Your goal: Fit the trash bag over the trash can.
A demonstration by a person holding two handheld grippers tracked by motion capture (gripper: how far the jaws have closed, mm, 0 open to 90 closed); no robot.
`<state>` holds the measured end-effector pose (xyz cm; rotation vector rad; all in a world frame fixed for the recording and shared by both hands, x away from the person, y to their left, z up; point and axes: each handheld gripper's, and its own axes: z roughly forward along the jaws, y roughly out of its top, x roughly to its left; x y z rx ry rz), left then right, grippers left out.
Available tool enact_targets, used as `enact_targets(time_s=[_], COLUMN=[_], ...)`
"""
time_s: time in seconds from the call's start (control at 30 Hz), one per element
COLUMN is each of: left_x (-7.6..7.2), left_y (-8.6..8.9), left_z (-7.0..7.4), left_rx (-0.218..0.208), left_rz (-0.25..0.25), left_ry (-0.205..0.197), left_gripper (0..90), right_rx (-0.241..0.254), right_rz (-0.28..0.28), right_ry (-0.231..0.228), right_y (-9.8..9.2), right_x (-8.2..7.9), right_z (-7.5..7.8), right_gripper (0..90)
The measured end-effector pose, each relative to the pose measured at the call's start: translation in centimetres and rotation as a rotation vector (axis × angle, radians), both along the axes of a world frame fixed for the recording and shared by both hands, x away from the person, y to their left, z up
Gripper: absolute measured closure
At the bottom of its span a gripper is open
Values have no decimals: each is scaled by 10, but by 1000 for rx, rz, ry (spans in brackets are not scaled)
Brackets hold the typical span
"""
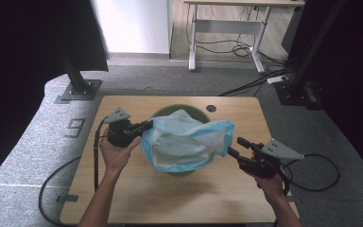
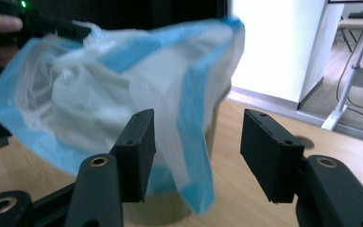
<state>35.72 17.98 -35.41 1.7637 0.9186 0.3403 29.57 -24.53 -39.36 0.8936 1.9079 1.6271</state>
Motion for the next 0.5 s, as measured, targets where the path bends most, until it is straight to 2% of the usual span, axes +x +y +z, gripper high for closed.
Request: enact_targets(time_s=[0.1,0.2,0.27,0.33,0.4,0.5], left_x=[1,2,4,7,12,22], left_y=[1,4,7,12,15,20], left_z=[1,1,0,-1,-2,-5], left_rx=[-1,-1,-4,-27,-15,-41], left_rz=[-4,1,9,13,18,23], left_ry=[4,4,5,14,17,39], left_gripper=[897,897,897,898,897,898], right_rx=[3,17,3,1,-13,-43], right_rz=[-7,-6,-37,-60,-84,-123], right_ry=[-8,-1,4,23,26,22], right_y=[6,11,14,17,20,25], right_x=[12,28,37,49,59,72], right_z=[8,12,13,13,13,14], right_gripper=[474,659,777,861,881,883])
